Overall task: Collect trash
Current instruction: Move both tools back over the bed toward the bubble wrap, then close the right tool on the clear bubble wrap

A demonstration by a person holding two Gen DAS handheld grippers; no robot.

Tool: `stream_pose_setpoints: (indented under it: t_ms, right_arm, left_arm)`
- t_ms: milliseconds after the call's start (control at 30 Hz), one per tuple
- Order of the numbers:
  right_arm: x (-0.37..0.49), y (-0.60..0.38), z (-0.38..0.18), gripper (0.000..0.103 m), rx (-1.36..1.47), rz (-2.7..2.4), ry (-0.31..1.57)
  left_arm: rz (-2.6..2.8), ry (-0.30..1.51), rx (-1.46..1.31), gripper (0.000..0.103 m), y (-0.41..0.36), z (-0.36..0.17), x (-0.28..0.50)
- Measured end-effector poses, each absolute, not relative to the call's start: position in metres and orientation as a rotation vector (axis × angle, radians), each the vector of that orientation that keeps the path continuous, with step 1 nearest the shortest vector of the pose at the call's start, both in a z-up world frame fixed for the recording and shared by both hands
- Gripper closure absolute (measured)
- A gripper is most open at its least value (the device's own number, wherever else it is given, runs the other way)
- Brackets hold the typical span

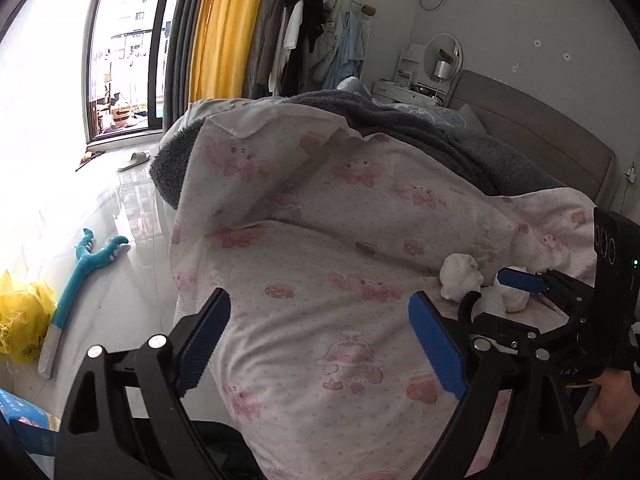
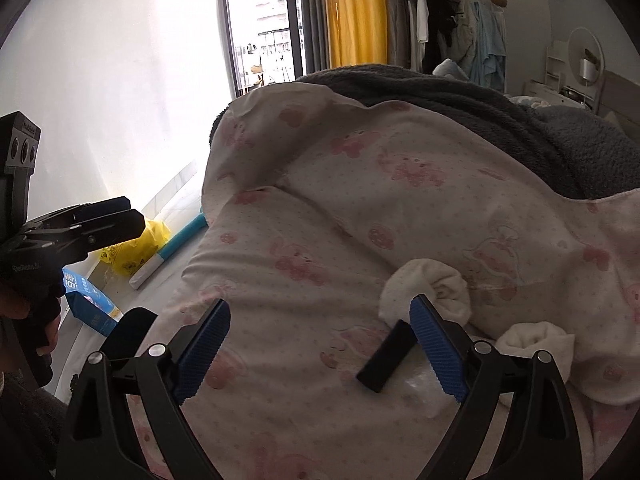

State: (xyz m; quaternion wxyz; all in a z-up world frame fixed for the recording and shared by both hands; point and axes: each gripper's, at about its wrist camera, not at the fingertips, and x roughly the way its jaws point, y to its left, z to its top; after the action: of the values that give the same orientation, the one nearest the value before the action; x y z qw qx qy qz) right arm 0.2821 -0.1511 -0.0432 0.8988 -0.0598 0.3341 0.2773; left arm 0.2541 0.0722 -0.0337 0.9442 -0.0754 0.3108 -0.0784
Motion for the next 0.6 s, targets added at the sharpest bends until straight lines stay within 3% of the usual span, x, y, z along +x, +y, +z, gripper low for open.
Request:
stream_pose_setpoints:
  t_ms: [600]
  right_arm:
    - [0.31, -0.209, -0.072, 0.011, -0.116, 0.584, 0.753]
  left_arm:
    - [-0.25, 0.682, -0.126, 0.011, 0.013, -0.049, 0.275]
